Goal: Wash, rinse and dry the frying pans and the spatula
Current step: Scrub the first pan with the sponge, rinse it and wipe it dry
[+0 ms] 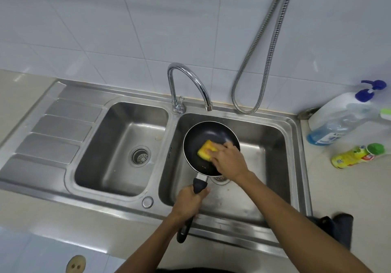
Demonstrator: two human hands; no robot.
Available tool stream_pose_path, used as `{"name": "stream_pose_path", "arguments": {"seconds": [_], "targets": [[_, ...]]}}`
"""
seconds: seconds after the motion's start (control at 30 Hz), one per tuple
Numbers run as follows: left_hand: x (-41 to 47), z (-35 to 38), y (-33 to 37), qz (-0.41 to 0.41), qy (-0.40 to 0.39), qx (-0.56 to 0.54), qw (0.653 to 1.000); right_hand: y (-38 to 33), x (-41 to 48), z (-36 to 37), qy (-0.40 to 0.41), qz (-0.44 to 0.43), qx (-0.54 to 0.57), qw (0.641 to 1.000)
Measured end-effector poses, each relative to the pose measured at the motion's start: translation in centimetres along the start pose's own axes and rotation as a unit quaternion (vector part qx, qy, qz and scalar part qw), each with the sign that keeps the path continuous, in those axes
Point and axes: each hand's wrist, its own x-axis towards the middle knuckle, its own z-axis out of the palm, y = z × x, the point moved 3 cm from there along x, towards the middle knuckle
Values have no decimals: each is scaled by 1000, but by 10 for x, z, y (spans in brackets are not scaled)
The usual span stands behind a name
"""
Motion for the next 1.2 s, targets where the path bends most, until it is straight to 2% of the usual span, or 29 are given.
{"name": "stream_pose_path", "arguments": {"seconds": [0.07,0.13,0.27,0.3,0.37,0.43,0.57,0.7,0.8,0.87,1.03,1.13,1.2], "targets": [[1,-1,-1,1,-2,-15,1000,19,6,6,-28,57,-14,998],[4,-3,3,4,-8,-27,1000,31,-3,0,-23,84,-16,996],[4,6,15,-3,-24,-27,999,12,-38,-7,57,-8,-22,998],[3,10,19,-1,-27,-15,1000,1,-41,-6,41,-15,5,999],[0,22,28,13,-44,17,999,-14,-34,-5,-51,4,57,997],[-5,31,32,12,-59,20,998,-8,-12,-10,-124,53,97,986],[-8,28,32,-4,-36,5,999,39,-2,-19,-142,120,65,980],[-2,14,31,-3,-25,-6,1000,27,-47,-12,-165,57,40,984],[-8,23,36,19,-62,35,997,-10,-47,-12,-191,40,148,969],[-12,32,35,29,-72,77,994,-11,-23,-16,-180,63,172,966],[-7,17,33,6,-22,56,998,46,-8,-21,-177,98,57,978],[-2,6,38,7,-22,36,999,35,-40,-21,-171,30,-5,985],[-3,10,42,18,-36,60,997,14,-45,-18,-189,3,46,981]]}}
